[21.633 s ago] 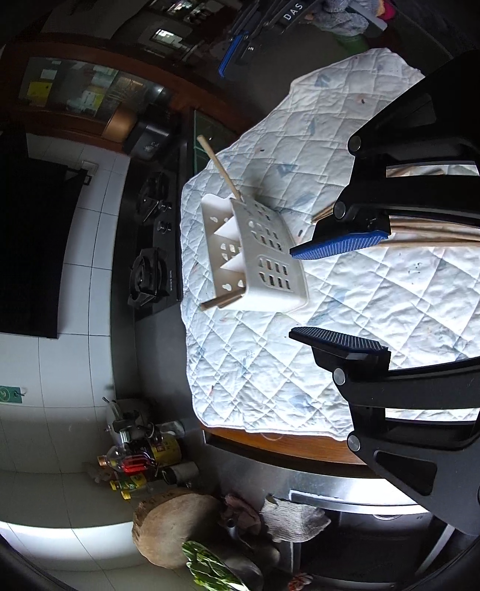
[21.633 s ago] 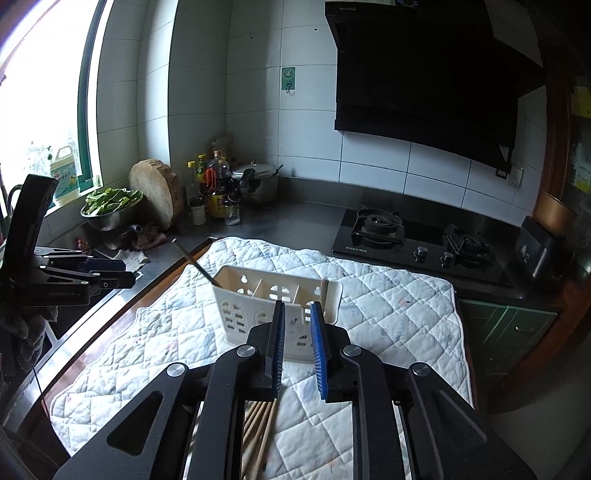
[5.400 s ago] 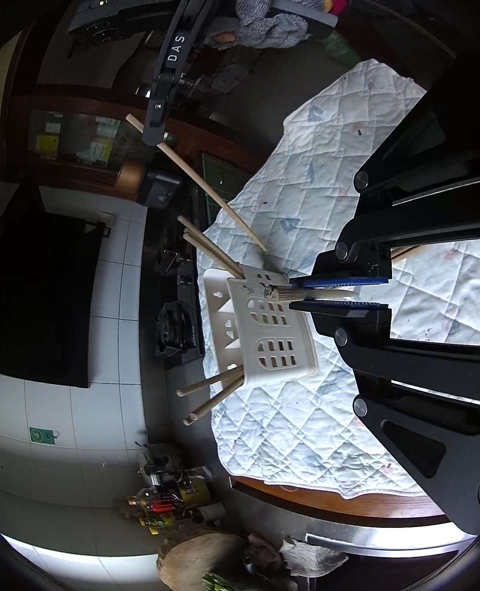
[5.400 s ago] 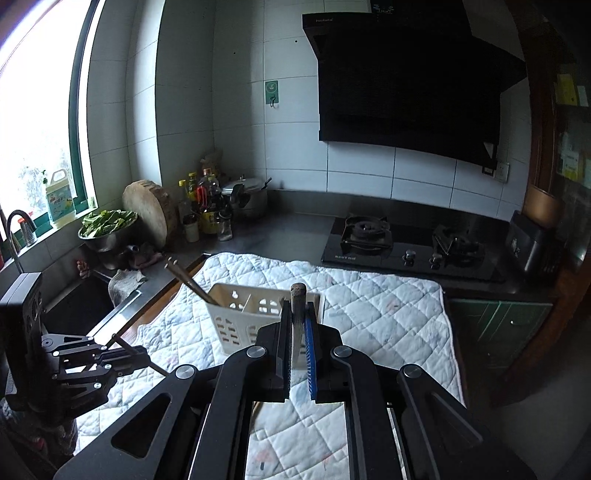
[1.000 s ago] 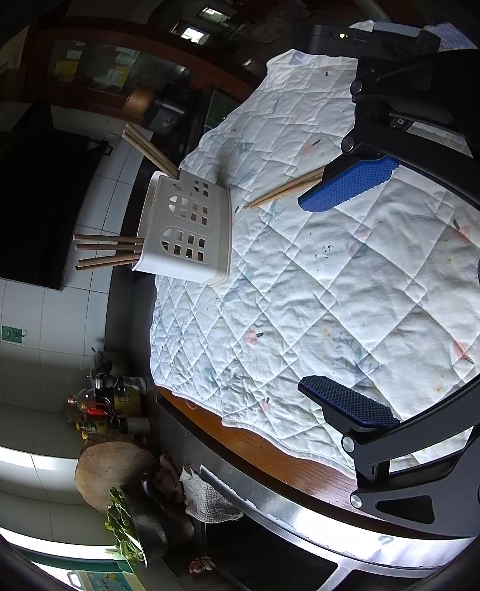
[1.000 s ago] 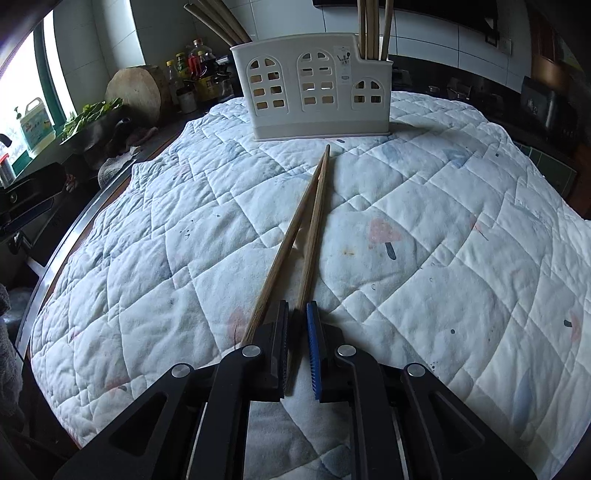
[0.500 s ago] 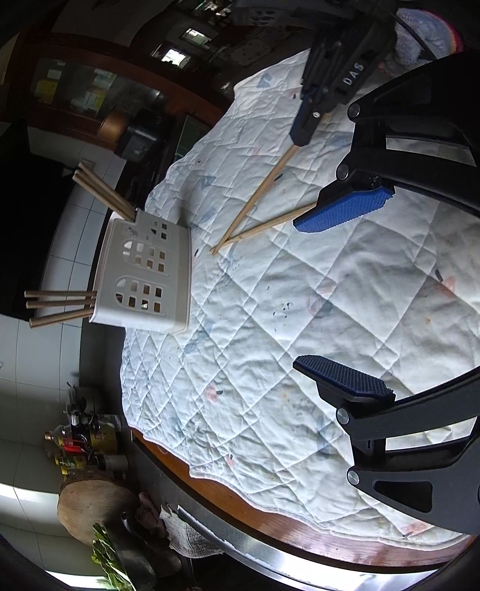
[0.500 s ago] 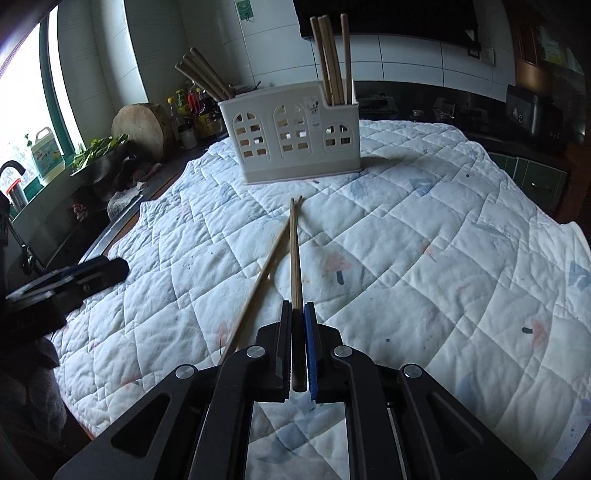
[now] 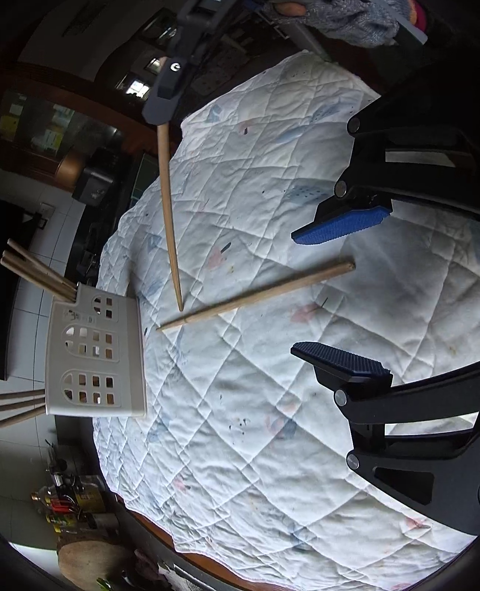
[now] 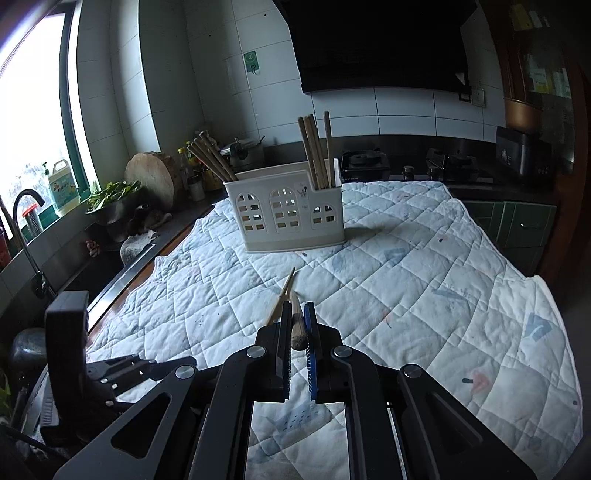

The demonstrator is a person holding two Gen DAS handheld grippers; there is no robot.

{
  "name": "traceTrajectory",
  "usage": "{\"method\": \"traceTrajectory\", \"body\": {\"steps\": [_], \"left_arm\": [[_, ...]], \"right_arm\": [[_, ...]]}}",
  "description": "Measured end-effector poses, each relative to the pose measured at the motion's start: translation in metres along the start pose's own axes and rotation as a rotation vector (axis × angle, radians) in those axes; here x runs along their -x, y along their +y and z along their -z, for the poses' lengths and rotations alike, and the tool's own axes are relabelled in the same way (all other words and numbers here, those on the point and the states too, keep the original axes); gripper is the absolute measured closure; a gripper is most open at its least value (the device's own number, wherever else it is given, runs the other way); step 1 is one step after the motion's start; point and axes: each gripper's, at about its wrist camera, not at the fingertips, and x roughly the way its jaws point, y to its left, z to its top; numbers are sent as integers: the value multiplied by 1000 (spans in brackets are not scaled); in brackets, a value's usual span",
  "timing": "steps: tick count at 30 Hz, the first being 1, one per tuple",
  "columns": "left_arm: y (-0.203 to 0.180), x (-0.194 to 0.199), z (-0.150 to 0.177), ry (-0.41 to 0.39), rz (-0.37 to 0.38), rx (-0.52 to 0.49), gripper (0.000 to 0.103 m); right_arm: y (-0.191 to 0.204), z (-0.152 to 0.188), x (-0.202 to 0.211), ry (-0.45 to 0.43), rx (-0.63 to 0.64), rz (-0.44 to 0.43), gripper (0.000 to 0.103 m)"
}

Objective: Organize utensils
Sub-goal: 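Carry the left tool's chopstick over the holder while the right tool carries its chopstick there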

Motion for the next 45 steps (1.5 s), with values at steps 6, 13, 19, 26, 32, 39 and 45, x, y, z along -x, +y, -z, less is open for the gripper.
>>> {"method": "traceTrajectory", "body": {"steps": [6,13,19,26,32,39,45], "left_arm": [[-5,-20,-3,35,31,6,72],[-5,-37,-6,57,-34,8,92],[0,-25,-13,22,-77,18,96],[12,20,-38,-95,-79,26,96],[20,49,-64,-179,-67,26,96],[31,63,-98,-203,-38,24,97],[35,75,-140,-226,-36,-3,97]], "right_arm": [[-3,-8,11,-31,10,-4,96],[-3,-12,14,-42,19,-5,96],[-3,-20,19,-54,36,2,96],[-3,-38,21,-58,64,-11,96],[-2,-57,15,-39,94,-31,96],[-2,-96,7,-25,130,-45,96],[-1,-145,-2,-31,141,-61,96]]}}
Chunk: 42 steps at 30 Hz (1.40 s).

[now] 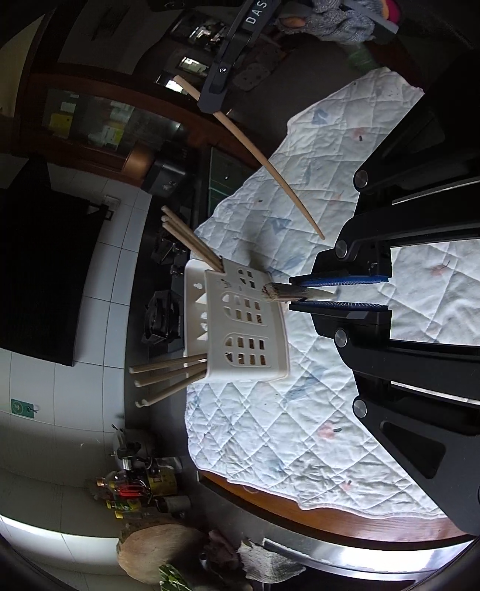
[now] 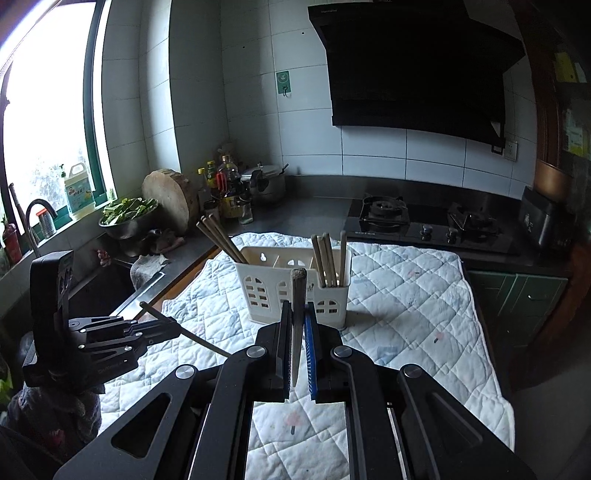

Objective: Organize utensils
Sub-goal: 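Carry the left tool's chopstick over the holder while the right tool carries its chopstick there, then lower the left tool's chopstick into the holder and open while the right tool releases its chopstick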

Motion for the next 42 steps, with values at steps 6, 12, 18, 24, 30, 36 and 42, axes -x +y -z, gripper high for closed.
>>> {"method": "traceTrajectory", "body": {"steps": [6,12,18,24,30,36,42], "left_arm": [[0,7,-49,-54,2,-26,97],[4,24,-99,-147,-12,-31,97],[14,32,-135,-214,-43,-17,97],[26,14,-148,-206,-76,13,97],[36,-12,-149,-160,-83,39,97],[43,-34,-144,-106,-81,44,97],[47,-48,-137,-66,-70,53,97]], "right_arm": [[8,-50,-7,-42,39,-15,96],[17,-90,-12,-94,95,-2,96],[13,-115,-21,-132,100,27,96],[3,-124,-47,-116,103,88,96],[-14,-118,-81,-60,79,98,96],[-24,-108,-112,5,69,104,96],[-29,-98,-132,53,62,106,96]]}}
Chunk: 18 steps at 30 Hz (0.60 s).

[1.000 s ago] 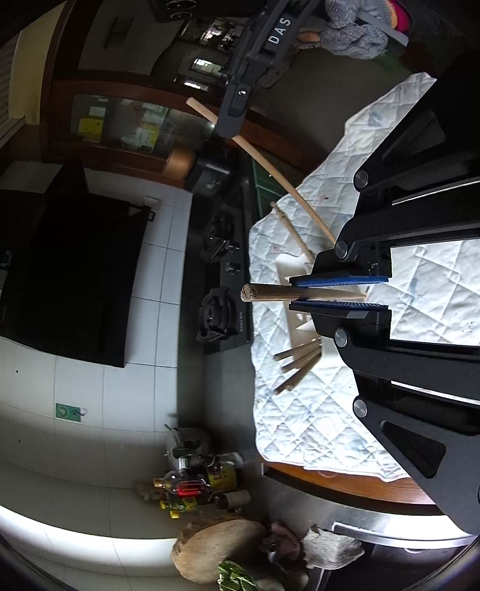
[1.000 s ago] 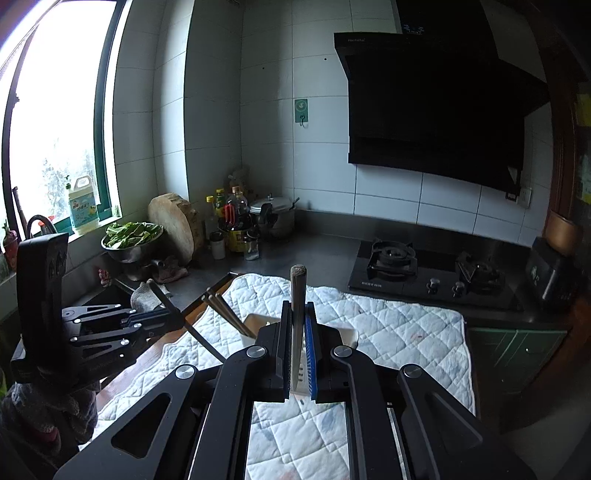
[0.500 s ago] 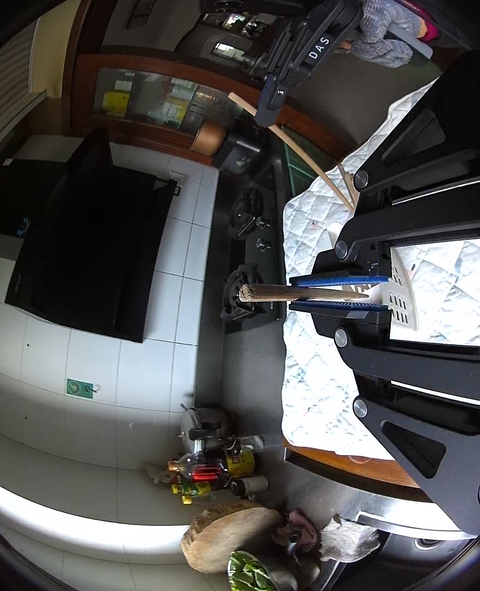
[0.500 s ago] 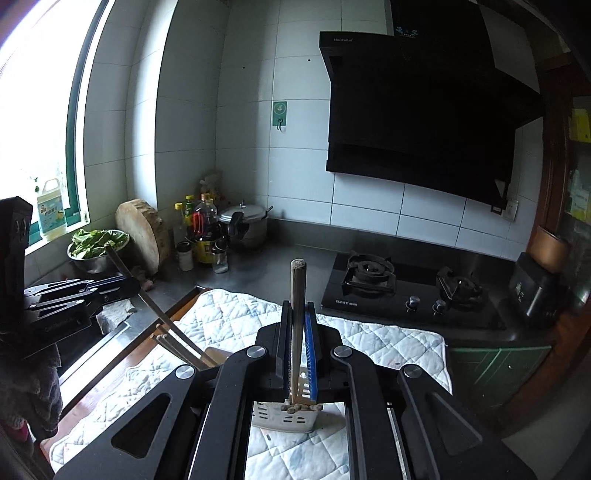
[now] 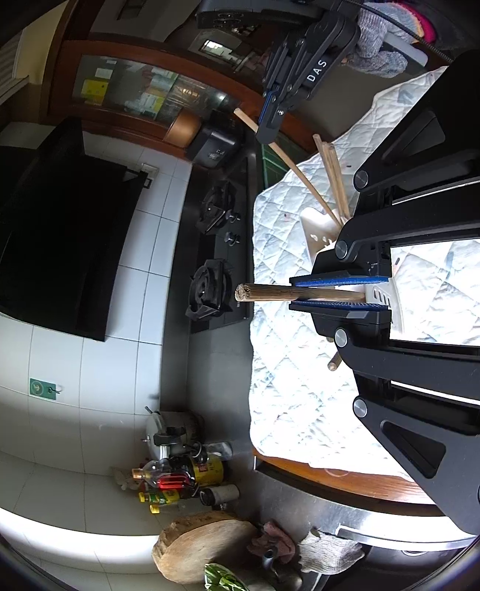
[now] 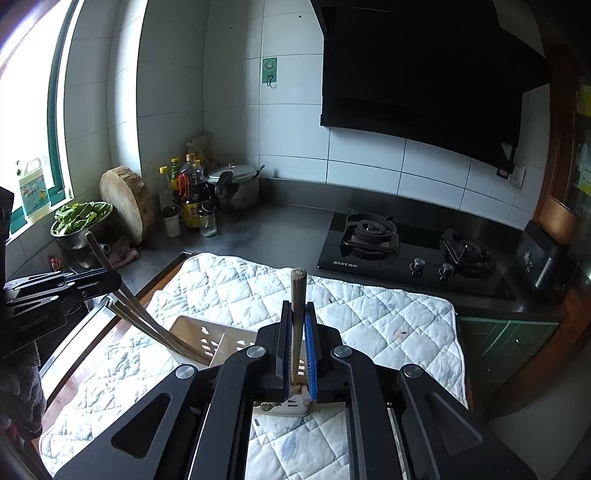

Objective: Organize utensils
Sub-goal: 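Lower the left tool's chopstick into the holder and open while the right tool releases its chopstick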

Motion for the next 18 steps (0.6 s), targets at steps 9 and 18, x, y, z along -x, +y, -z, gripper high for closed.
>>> {"method": "traceTrajectory", "body": {"steps": [9,18], "left_arm": [[-5,-9,6,33,-4,-30,96],[-8,-4,10,21,-14,-40,90]], "right_arm": [[-1,11,-16,44,-8,-5,96],[2,11,-4,13,5,-11,87]]}}
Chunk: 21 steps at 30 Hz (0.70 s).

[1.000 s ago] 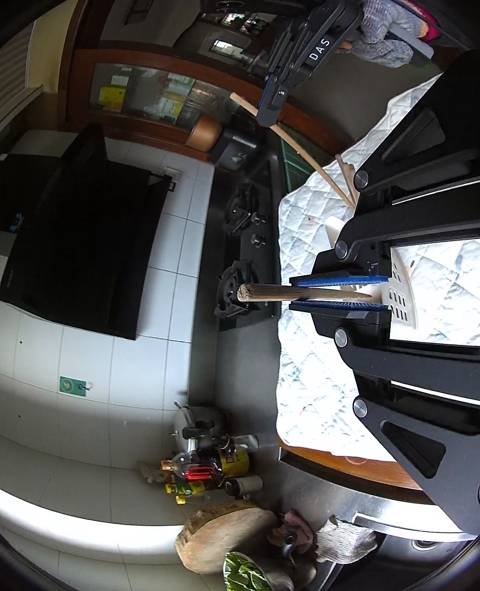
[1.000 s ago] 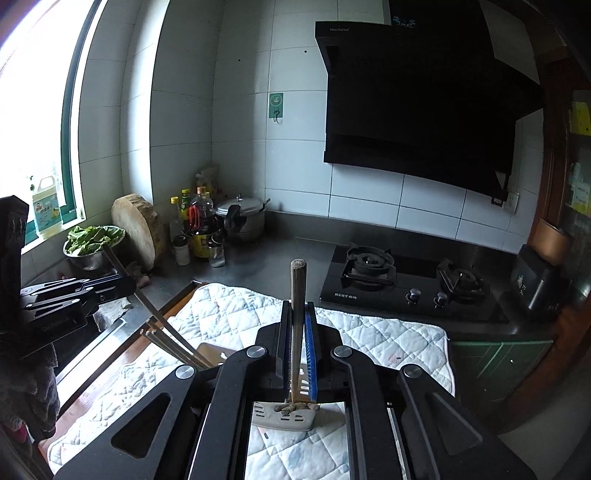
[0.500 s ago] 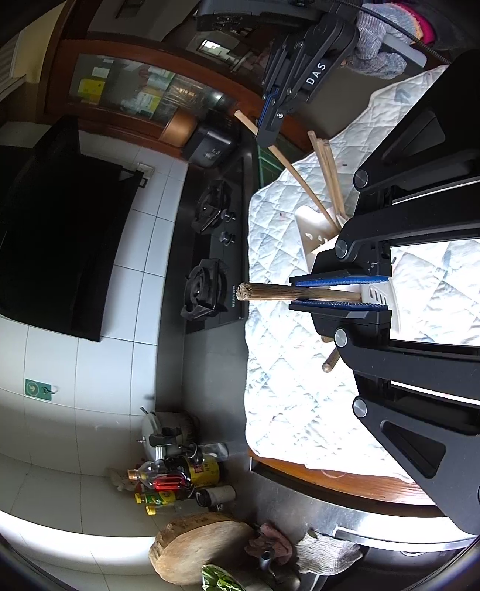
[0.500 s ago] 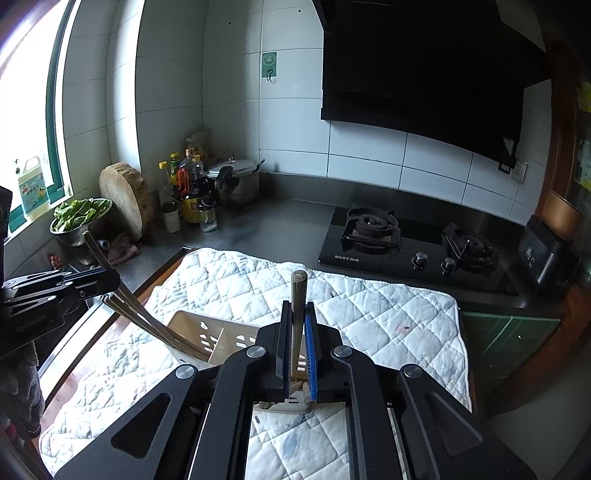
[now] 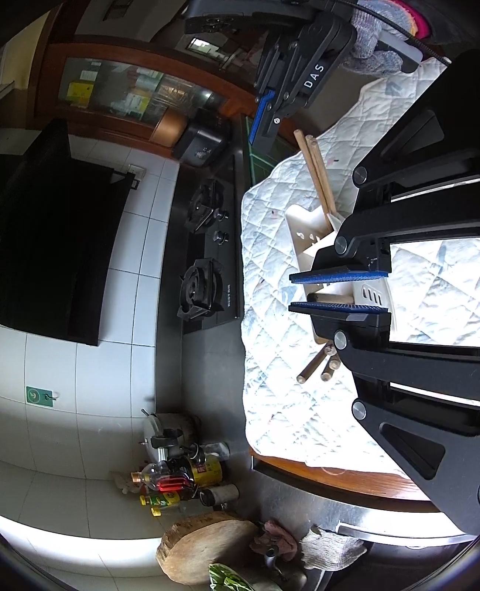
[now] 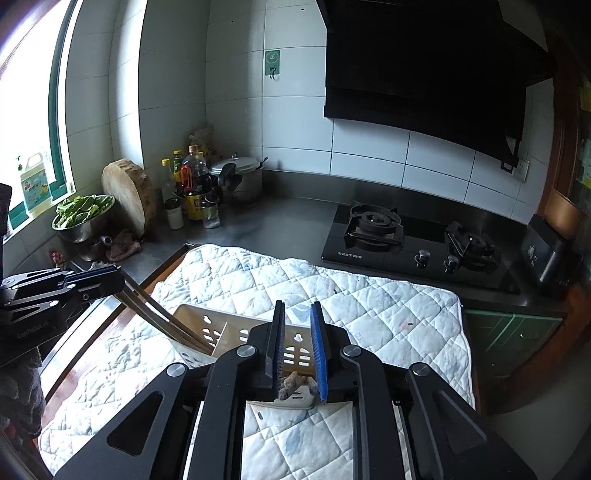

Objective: Organize utensils

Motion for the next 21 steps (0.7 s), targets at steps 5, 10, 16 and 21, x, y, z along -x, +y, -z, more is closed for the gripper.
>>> {"method": "traceTrajectory", "body": {"steps": [5,10,16,21], "left_arm": [[-5,13,6,-17,-15,-16,73],[-8,29,16,-29,-32,-28,61],[-10,50,35,-41,-55,-34,51],[-12,67,53,-55,-53,-31,40]], "right_arm": [[4,6,19,-33,-1,-8,77],[11,19,40,-58,1,-12,67],[19,41,64,-76,5,-21,55],[25,64,82,-86,0,-20,41]]}}
